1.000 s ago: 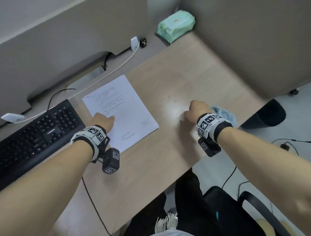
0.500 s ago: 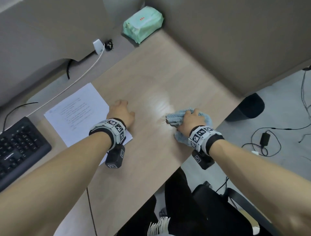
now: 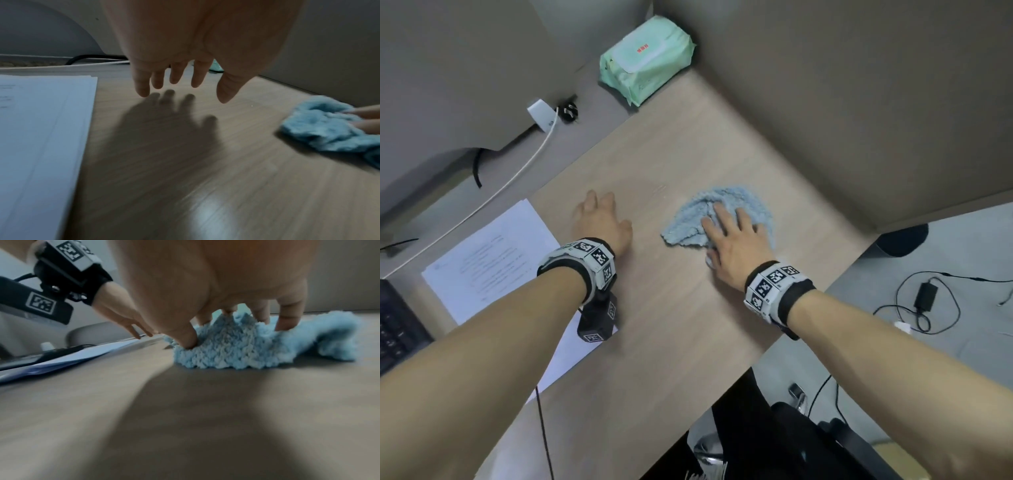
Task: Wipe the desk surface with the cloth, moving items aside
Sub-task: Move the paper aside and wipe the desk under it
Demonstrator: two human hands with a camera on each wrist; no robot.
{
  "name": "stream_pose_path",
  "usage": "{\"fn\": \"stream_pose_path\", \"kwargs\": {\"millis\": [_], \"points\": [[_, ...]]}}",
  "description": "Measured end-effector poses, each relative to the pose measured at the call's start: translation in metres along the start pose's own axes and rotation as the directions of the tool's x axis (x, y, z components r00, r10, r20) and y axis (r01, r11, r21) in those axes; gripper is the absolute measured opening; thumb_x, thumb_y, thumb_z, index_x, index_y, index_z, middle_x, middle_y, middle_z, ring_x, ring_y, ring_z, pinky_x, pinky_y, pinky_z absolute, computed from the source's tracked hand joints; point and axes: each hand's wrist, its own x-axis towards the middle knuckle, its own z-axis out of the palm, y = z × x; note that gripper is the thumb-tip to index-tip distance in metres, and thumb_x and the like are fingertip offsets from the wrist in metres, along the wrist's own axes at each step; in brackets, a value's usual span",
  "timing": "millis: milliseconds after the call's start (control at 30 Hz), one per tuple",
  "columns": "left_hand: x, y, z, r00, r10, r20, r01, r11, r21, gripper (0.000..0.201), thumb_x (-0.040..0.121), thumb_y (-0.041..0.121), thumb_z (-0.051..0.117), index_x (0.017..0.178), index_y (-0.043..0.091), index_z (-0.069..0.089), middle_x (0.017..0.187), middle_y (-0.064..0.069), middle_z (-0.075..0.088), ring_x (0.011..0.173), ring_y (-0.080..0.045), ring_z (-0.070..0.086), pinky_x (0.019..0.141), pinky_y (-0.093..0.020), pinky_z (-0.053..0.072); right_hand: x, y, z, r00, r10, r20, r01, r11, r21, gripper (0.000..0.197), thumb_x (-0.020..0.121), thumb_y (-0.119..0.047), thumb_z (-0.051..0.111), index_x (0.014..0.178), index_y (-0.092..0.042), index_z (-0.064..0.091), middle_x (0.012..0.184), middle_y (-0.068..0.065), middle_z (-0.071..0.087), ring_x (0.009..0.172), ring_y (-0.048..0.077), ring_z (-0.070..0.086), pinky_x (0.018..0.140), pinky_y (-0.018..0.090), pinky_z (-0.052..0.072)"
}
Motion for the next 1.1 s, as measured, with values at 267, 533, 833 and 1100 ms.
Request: {"fn": "stream_pose_path", "kwargs": {"millis": [267,533,833,1100], "points": [[0.013,0.013,0.007,0.991,-0.07,0.111,0.063,0.996,0.061,0.061,0.085,0.04,0.053,0.14,0.022,0.035,0.153,-0.015,0.024,0.139,-0.044,0.02,0.11,-0.047,0.03,0.015,0.084,-0.022,0.923,0.384,-0.001,-0.383,0.921,0.066,0.06,0.096,-0.043,0.042,0.151,-0.026,0.022,0.164,0.005,0.007,0.142,0.043,0.018,0.103,0.06,0.035],[0.014,0.013,0.005,0.988,-0.048,0.144,0.031,0.993,0.118,0.065,0.082,0.038,0.054,0.142,0.023,0.033,0.15,-0.016,0.026,0.137,-0.046,0.022,0.111,-0.046,0.029,0.009,0.004,-0.024,0.992,0.084,0.099,-0.092,0.993,0.076,0.075,0.084,-0.037,0.047,0.153,-0.023,0.022,0.166,0.006,0.0,0.147,0.045,0.007,0.116,0.063,0.017],[0.017,0.008,0.004,0.982,-0.077,0.175,0.057,0.992,0.115,0.072,0.083,0.042,0.052,0.149,0.031,0.025,0.159,-0.009,0.016,0.143,-0.042,0.016,0.116,-0.044,0.025,-0.028,0.096,-0.015,0.931,0.365,0.018,-0.365,0.93,0.03,0.063,0.089,-0.035,0.047,0.148,-0.029,0.025,0.162,0.006,0.012,0.137,0.039,0.027,0.101,0.056,0.039],[0.013,0.01,0.006,0.984,-0.075,0.161,0.057,0.992,0.114,0.072,0.083,0.039,0.054,0.148,0.031,0.025,0.159,-0.008,0.014,0.142,-0.042,0.015,0.113,-0.046,0.028,0.003,-0.005,-0.009,0.996,0.079,0.037,-0.079,0.997,0.013,0.069,0.085,-0.03,0.062,0.145,-0.022,0.029,0.152,0.016,0.023,0.13,0.046,0.033,0.093,0.059,0.048]]}}
